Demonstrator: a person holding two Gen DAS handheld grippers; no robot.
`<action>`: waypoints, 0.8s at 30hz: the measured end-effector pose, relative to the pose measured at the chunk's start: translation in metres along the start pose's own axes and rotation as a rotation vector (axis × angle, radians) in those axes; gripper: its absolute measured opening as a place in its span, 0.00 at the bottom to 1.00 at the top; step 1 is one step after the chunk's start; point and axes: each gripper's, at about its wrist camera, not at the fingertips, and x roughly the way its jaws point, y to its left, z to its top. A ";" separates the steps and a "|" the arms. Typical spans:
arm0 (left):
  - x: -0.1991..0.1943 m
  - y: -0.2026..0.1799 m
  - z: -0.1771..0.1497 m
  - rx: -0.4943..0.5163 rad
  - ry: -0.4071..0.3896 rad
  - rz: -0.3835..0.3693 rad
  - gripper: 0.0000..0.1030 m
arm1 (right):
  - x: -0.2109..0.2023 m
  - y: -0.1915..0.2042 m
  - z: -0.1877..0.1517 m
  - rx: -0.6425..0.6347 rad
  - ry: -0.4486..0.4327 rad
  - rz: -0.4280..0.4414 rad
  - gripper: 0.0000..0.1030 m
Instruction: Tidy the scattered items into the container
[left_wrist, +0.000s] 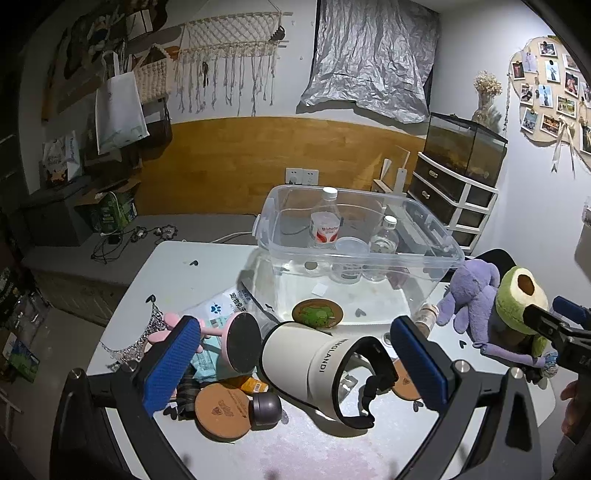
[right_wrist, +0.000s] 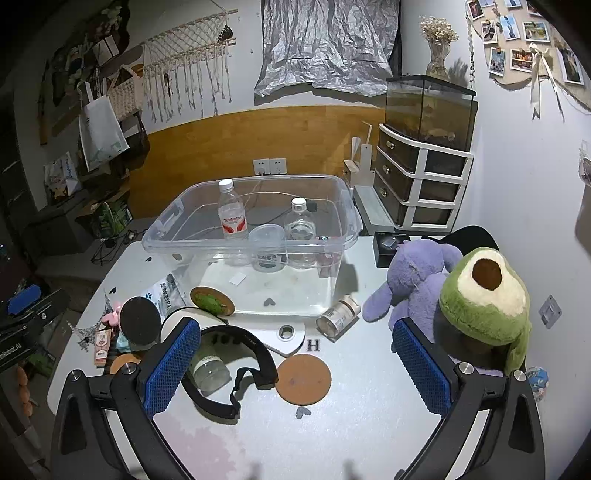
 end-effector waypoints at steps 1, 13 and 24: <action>0.000 0.000 0.000 -0.002 0.000 0.000 1.00 | 0.000 -0.001 0.000 -0.001 0.001 0.000 1.00; 0.001 0.001 0.001 -0.020 0.000 0.003 1.00 | 0.003 -0.002 -0.001 -0.003 0.004 -0.002 1.00; 0.002 0.002 0.000 -0.020 0.003 0.005 1.00 | 0.005 0.002 -0.004 -0.002 0.013 0.001 1.00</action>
